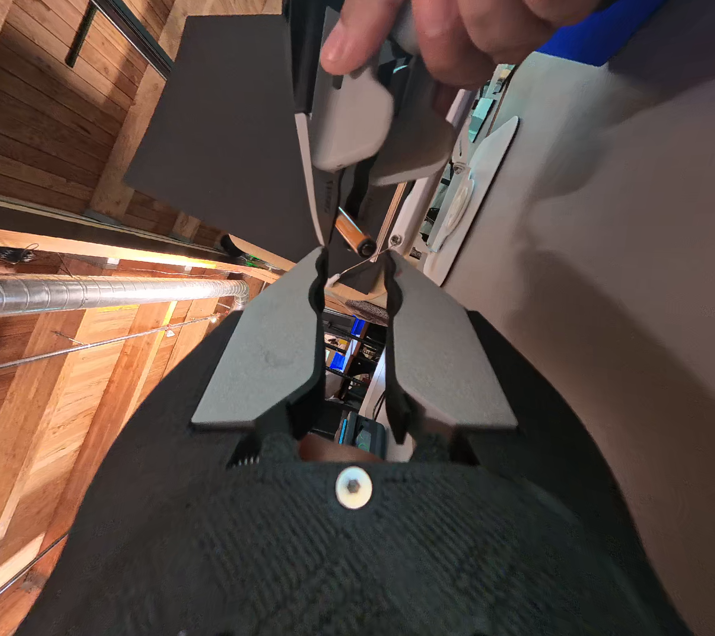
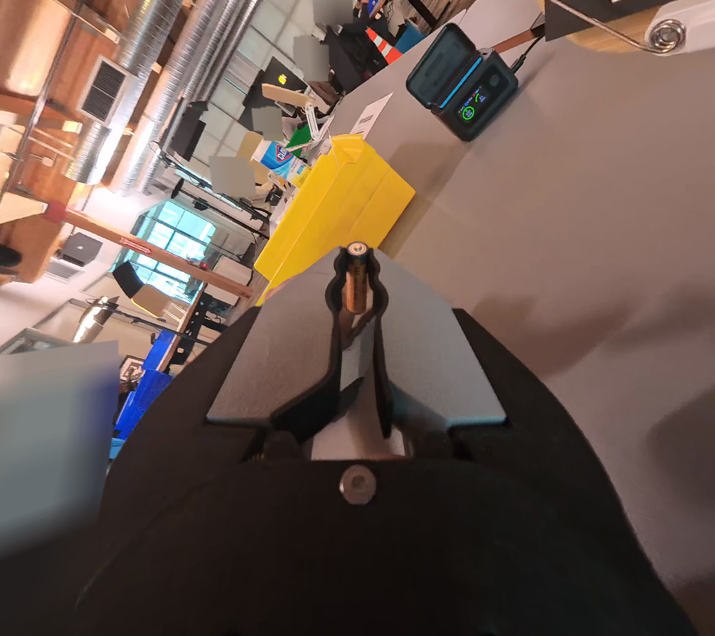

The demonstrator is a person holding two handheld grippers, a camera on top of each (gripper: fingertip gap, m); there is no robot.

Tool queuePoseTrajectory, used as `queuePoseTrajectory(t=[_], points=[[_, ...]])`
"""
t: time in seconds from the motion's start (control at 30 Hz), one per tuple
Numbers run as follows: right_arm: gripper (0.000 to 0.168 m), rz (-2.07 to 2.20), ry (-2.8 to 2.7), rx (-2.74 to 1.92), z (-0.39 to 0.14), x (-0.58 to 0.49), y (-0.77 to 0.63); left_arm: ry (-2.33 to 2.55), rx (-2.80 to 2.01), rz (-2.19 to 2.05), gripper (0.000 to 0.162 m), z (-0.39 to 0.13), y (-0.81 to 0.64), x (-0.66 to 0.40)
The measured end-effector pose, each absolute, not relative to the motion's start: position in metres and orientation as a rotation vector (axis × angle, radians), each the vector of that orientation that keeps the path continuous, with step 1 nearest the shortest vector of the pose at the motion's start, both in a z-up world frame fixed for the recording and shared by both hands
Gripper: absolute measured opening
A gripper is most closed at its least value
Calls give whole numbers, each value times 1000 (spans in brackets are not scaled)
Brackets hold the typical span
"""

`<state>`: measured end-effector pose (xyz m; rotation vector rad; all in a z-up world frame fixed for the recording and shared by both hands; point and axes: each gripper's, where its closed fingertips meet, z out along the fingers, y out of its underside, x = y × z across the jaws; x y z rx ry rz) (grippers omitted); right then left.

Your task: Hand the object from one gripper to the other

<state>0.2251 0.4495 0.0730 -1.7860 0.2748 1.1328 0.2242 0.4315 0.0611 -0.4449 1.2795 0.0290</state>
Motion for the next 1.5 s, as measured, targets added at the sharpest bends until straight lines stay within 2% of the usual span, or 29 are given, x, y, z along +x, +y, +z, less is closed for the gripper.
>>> queuePoseTrajectory(t=[0.1,0.2,0.37,0.53,0.77,1.03,1.2,1.27,1.33,1.37,1.5], points=[[7,1147,269,-1800,71,222,449,1271,-436,28,25,63,429,224],[7,1204,262,-1809,68,214,448,1287,-408,33,15,62,424,224],[13,1145,254,-1837,60,220,449,1328,-495,-25,8,61,428,225],[22,946,160,-1833,61,232,453,1347,-754,-350,8,58,435,223],[37,604,-59,-1844,59,238,455,1266,-1206,-1025,8,53,454,216],[48,350,-380,-1945,33,212,454,1322,-1420,-1452,8,42,444,209],[40,610,-445,-1802,56,187,440,1259,-1397,-1932,8,64,431,192],[26,703,-463,-1724,71,180,432,1261,-1386,-2066,8,68,424,187],[5,747,-480,-1664,82,179,425,1284,-1383,-2106,8,67,418,186],[0,761,-484,-1649,85,179,423,1305,-1378,-2101,8,66,415,186],[9,777,-476,-1652,86,184,422,1309,-1350,-2105,8,70,411,186]])
